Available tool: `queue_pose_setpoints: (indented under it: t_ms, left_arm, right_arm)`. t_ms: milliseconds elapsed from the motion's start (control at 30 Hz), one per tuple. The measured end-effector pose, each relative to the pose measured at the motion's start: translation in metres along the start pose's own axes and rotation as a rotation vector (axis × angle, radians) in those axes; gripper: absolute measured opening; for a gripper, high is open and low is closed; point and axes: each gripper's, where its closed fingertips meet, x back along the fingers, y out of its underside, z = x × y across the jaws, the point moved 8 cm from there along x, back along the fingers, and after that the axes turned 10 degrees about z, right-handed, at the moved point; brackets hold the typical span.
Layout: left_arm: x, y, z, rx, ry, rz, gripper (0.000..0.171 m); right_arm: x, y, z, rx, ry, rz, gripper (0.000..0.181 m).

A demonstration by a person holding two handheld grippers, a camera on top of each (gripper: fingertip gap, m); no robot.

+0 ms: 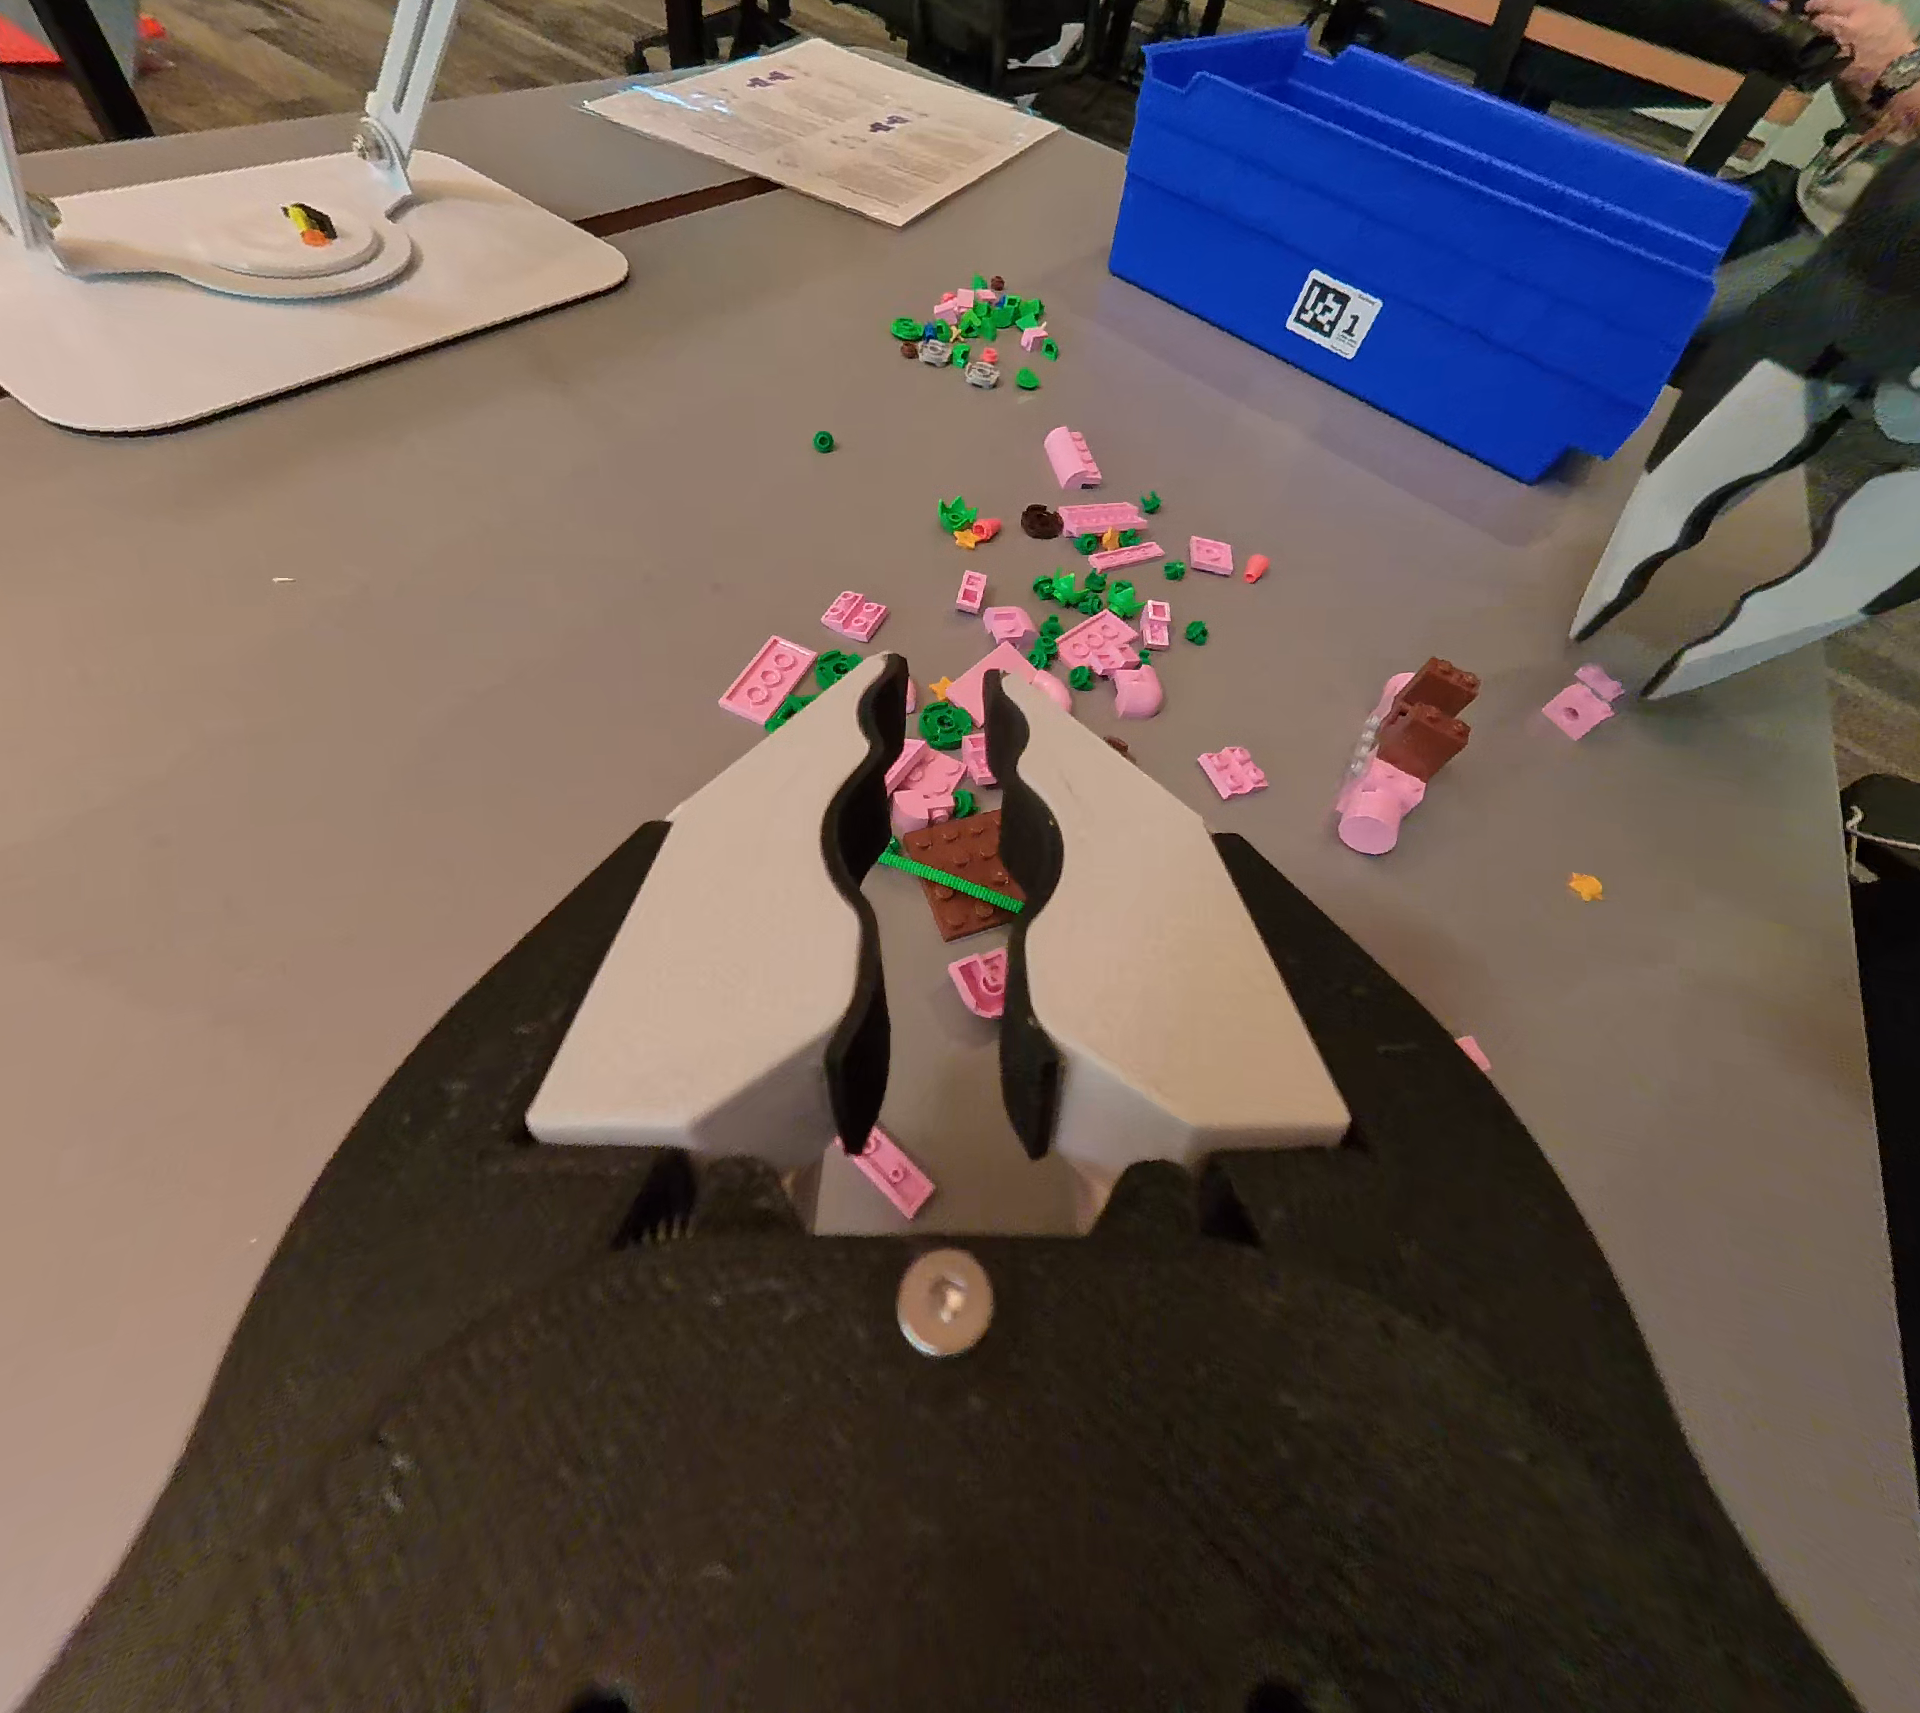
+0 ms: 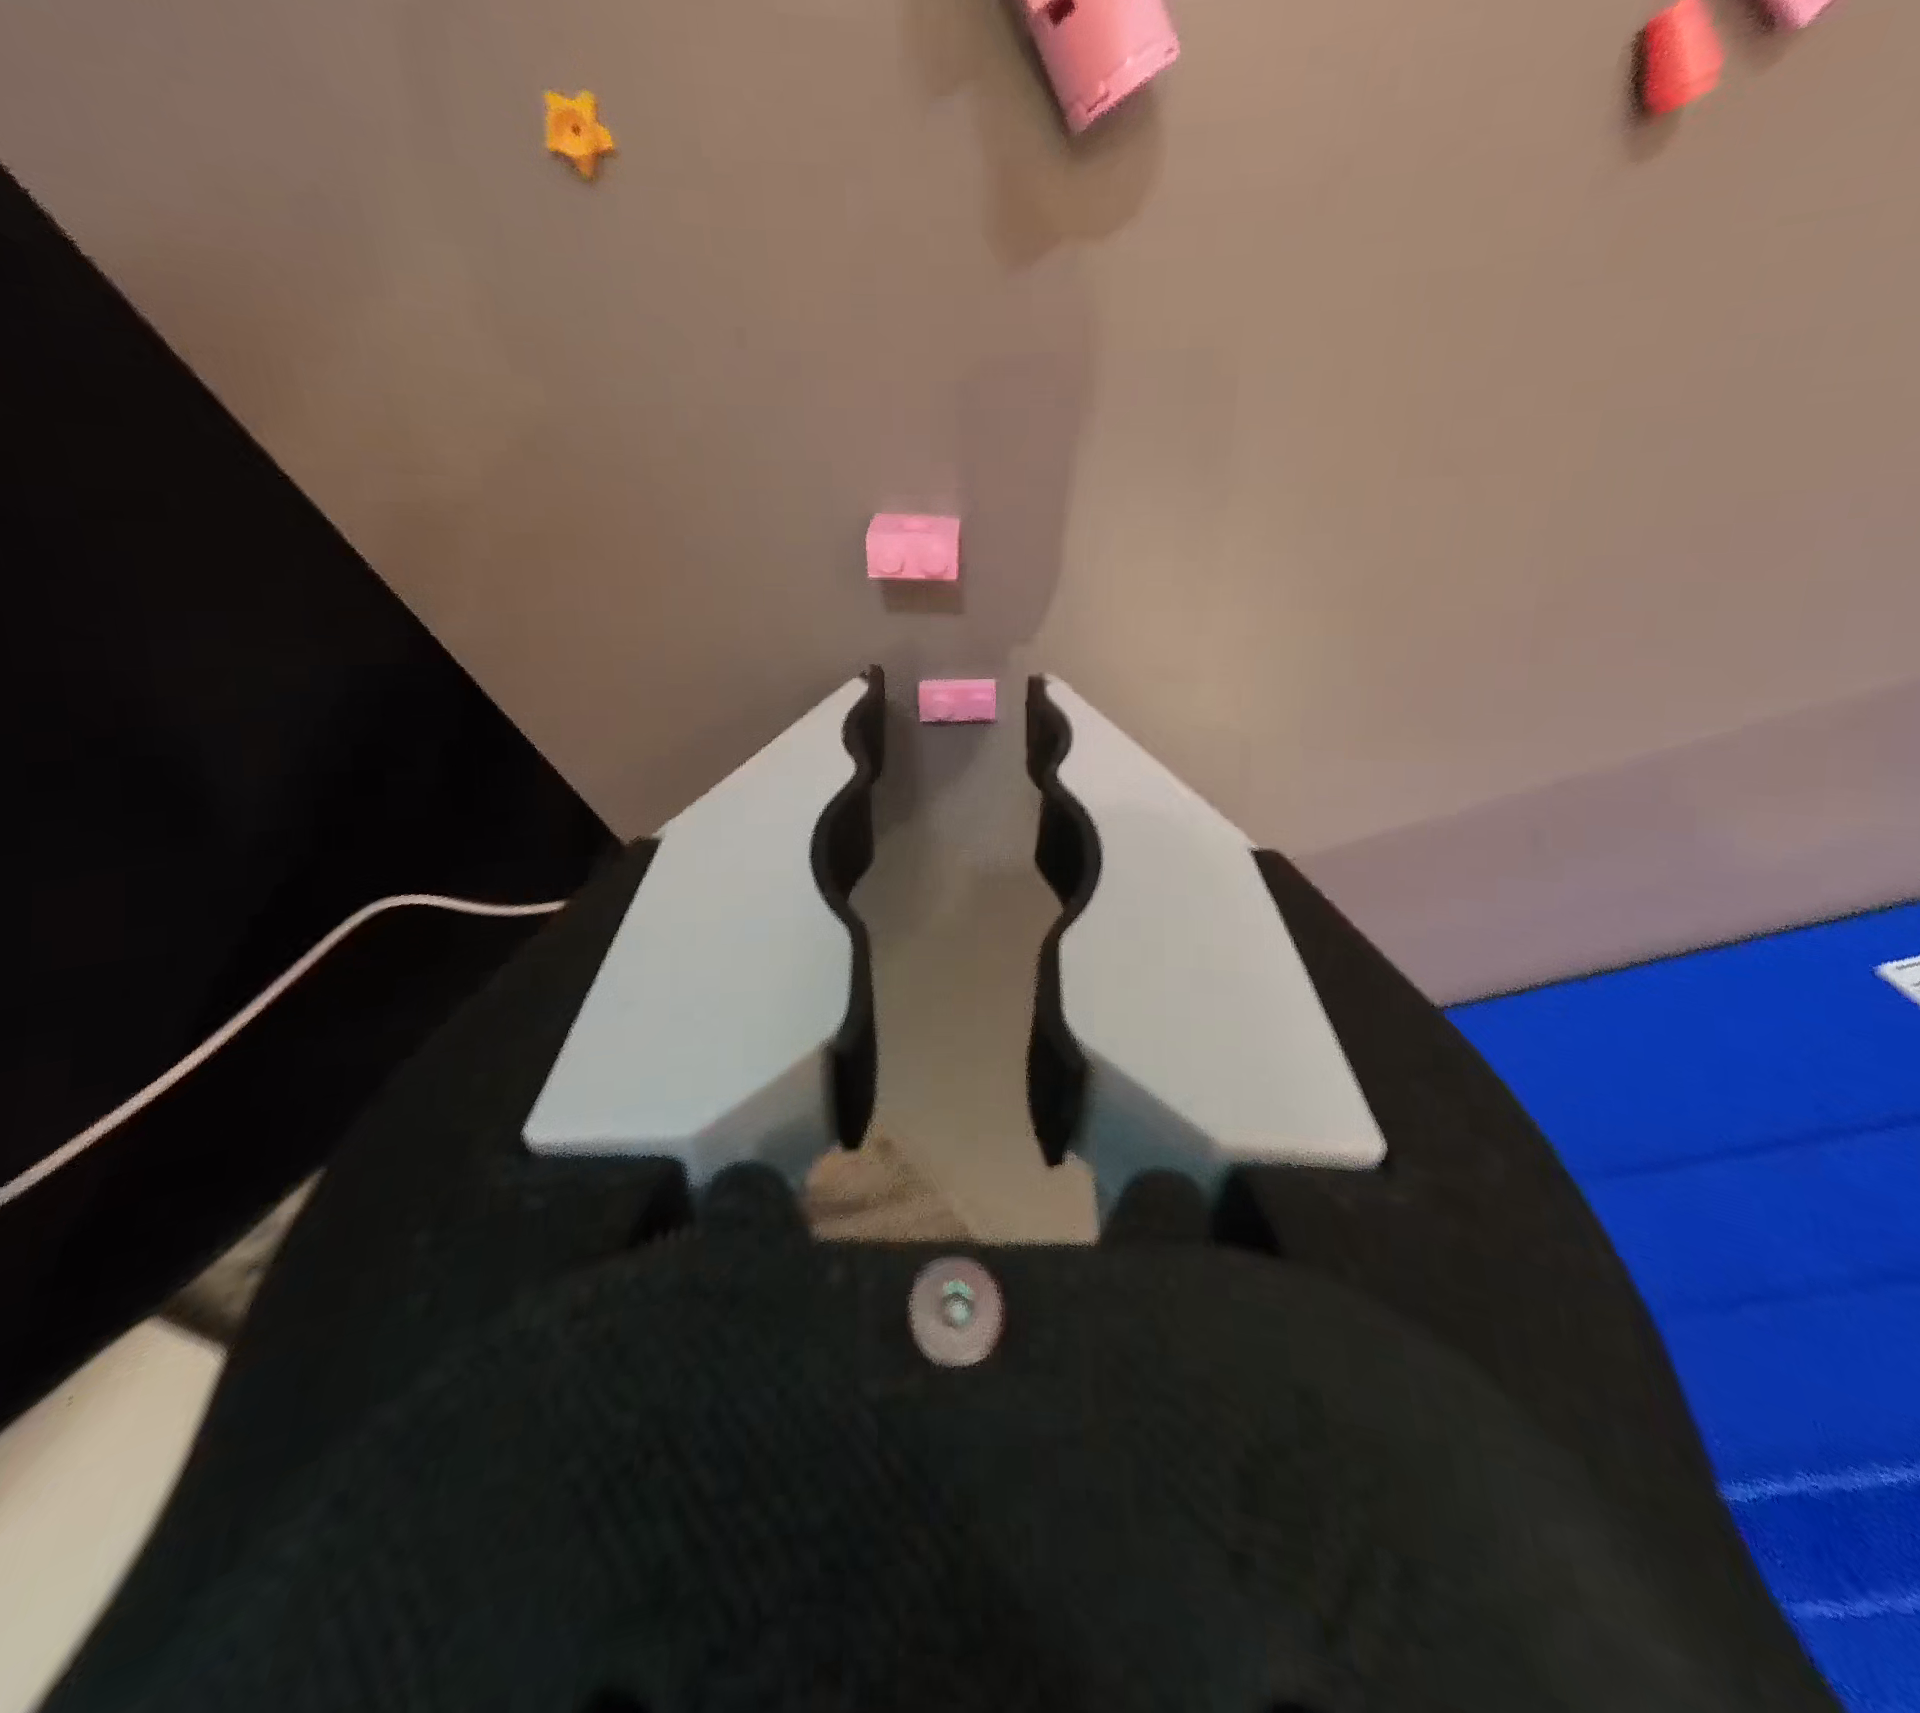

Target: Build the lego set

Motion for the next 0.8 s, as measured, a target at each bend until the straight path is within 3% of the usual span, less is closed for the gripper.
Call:
queue_pose_setpoints:
  t_ms: [133,333,800]
  left_arm:
    - [0.000,0.000,0.000,-0.004,-0.003,-0.003,0.012]
    - [-0.001,0.001,-0.001,-0.010,-0.010,-0.009,0.012]
    - [-0.001,0.002,-0.001,-0.017,-0.014,-0.017,0.012]
  right_arm:
    - [0.000,0.013,0.001,0.129,-0.001,0.200,0.024]
    - [-0.003,0.033,0.006,0.011,-0.055,0.299,0.031]
    - [-0.003,0.024,-0.002,0.013,-0.036,0.275,0.014]
